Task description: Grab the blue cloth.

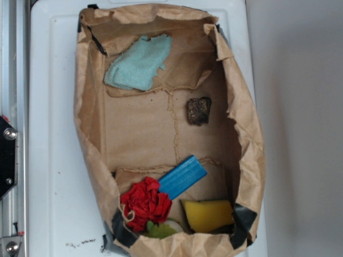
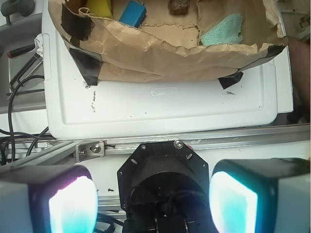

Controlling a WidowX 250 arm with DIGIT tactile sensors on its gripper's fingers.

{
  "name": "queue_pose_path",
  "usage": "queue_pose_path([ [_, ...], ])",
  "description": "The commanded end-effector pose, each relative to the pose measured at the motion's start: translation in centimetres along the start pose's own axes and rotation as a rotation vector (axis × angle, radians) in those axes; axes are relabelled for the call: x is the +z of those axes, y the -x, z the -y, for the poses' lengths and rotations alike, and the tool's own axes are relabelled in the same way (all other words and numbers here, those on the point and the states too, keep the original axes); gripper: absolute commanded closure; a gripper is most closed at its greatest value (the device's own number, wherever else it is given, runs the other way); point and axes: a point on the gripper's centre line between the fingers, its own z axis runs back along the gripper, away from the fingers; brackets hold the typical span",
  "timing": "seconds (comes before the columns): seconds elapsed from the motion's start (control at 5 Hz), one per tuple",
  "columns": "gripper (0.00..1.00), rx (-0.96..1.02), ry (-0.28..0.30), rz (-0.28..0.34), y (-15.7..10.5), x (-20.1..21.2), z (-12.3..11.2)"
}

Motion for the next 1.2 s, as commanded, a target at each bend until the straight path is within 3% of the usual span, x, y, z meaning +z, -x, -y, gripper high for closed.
queue_pose_path([
  [0.0,0.00,0.000,0.000,0.000,0.0,0.0,0.0],
  [0.4,0.00,0.048,-0.011,0.056,-6.3,-2.8,-0.8],
  [0.6,0.00,0.093,-0.022,0.115,-8.8,-4.2,-2.2],
  [0.8,0.00,0.188,-0.027,0.174,-11.0,-5.6,-3.4],
  [1.0,0.00,0.406,-0.023,0.207,-13.0,-7.8,-4.7],
])
